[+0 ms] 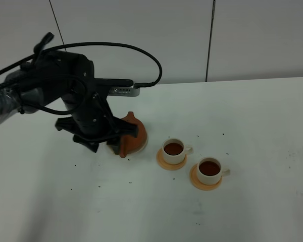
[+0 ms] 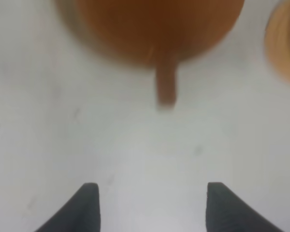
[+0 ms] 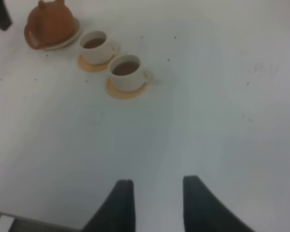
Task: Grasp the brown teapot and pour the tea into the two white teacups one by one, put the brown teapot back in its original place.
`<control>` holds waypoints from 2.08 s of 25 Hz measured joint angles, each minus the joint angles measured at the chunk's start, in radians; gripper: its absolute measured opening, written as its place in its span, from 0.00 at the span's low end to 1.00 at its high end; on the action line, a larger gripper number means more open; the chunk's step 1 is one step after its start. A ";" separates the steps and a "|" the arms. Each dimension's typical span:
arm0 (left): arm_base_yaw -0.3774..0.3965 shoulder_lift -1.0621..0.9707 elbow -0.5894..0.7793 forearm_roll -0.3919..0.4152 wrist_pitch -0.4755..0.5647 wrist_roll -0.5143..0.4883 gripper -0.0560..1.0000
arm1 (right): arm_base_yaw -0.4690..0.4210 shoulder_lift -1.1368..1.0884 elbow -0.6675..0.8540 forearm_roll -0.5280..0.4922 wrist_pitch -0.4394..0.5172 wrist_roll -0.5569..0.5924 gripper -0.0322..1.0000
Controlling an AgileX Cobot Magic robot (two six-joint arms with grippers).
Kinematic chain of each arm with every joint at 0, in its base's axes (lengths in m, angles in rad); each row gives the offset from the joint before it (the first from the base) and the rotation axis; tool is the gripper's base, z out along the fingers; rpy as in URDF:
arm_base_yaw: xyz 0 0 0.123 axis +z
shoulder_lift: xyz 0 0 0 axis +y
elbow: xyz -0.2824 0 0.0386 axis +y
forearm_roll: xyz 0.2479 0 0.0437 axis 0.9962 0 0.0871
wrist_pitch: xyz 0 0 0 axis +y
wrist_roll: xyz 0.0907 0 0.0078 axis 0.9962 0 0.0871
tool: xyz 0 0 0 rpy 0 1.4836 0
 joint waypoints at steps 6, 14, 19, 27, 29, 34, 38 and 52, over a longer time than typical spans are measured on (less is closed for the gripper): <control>0.000 -0.071 0.016 0.087 0.139 0.006 0.57 | 0.000 0.000 0.000 0.000 0.000 0.000 0.27; 0.000 -0.261 0.335 0.101 0.139 0.007 0.57 | 0.000 0.000 0.000 0.000 0.000 0.000 0.27; 0.000 -0.391 0.499 0.106 0.139 -0.016 0.57 | 0.000 0.000 0.000 0.000 0.000 0.000 0.27; 0.000 -0.591 0.627 0.103 0.139 0.018 0.57 | 0.000 0.000 0.000 0.000 0.000 0.000 0.27; 0.000 -0.636 0.667 0.101 0.139 0.019 0.57 | 0.000 0.000 0.000 0.000 0.000 0.000 0.27; 0.002 -0.707 0.792 0.091 0.139 0.021 0.57 | 0.000 0.000 0.000 0.000 0.000 0.000 0.27; 0.094 -0.742 0.865 0.042 0.109 0.037 0.57 | 0.000 0.000 0.000 0.000 0.000 0.000 0.27; 0.375 -1.032 1.056 -0.045 0.021 0.132 0.58 | 0.000 0.000 0.000 0.000 0.000 0.000 0.27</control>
